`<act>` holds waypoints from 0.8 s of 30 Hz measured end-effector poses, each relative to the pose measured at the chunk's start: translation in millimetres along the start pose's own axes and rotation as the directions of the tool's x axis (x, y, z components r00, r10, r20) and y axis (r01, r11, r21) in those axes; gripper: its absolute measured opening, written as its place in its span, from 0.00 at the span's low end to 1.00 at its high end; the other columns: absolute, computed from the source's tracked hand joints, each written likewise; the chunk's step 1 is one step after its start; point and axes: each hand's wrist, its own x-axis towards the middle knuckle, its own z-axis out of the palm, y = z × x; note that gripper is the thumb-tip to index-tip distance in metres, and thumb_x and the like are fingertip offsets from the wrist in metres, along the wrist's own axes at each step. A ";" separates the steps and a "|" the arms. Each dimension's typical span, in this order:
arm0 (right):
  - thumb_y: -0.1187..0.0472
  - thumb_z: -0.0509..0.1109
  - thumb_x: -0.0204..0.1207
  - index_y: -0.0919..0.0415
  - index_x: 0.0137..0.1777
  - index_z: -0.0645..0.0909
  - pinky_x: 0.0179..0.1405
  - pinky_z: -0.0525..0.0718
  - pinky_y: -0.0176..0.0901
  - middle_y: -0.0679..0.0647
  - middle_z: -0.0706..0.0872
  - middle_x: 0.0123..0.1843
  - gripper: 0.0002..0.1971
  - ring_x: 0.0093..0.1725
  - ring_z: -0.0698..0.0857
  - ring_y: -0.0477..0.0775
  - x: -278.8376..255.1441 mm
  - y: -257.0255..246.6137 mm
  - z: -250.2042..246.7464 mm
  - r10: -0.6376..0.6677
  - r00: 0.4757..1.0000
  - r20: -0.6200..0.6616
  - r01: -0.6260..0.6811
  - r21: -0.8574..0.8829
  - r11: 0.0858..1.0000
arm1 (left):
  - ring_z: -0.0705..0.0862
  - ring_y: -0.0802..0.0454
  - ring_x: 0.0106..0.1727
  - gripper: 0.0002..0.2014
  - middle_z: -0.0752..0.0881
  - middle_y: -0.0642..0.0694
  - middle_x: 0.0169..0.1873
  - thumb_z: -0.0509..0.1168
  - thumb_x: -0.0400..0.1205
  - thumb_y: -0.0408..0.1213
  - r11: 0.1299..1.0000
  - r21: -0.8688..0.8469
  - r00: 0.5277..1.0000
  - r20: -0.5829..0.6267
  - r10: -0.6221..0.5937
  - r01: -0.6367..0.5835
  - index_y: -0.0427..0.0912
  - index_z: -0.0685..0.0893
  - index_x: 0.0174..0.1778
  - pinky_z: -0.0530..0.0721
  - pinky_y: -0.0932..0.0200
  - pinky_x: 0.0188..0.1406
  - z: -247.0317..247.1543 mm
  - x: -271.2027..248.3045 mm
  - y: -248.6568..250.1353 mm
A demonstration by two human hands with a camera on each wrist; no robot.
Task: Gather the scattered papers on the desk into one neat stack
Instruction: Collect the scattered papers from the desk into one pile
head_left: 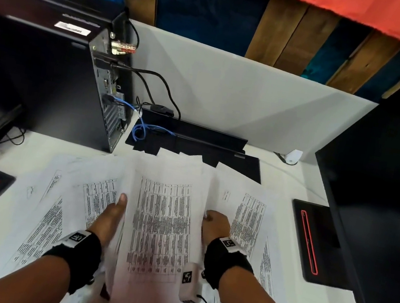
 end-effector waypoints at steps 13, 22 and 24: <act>0.29 0.80 0.47 0.66 0.73 0.64 0.66 0.74 0.63 0.64 0.75 0.72 0.60 0.71 0.73 0.67 7.9 78.9 -78.4 0.444 0.817 -0.367 -0.535 -0.196 0.822 | 0.80 0.38 0.63 0.28 0.83 0.38 0.60 0.73 0.75 0.27 0.975 0.192 0.989 -0.075 0.131 -0.115 0.35 0.73 0.71 0.74 0.39 0.69 -4.4 6.9 -19.1; 0.60 0.69 0.75 0.64 0.54 0.80 0.44 0.82 0.49 0.68 0.88 0.49 0.10 0.52 0.86 0.70 -20.8 31.0 -122.9 0.081 0.837 -0.541 -0.178 -0.130 0.975 | 0.82 0.42 0.60 0.19 0.84 0.40 0.56 0.68 0.80 0.29 0.967 0.193 0.982 -0.046 0.181 -0.169 0.35 0.74 0.67 0.77 0.51 0.60 -8.9 15.3 -25.9; 0.63 0.67 0.77 0.63 0.56 0.80 0.43 0.81 0.51 0.71 0.87 0.47 0.10 0.50 0.86 0.72 -39.6 -1.3 -150.0 -0.077 0.715 -0.695 -0.070 -0.180 0.981 | 0.81 0.44 0.60 0.20 0.83 0.41 0.59 0.67 0.81 0.30 0.970 0.187 0.986 -0.035 0.166 -0.156 0.35 0.73 0.69 0.76 0.53 0.60 -10.1 16.8 -26.3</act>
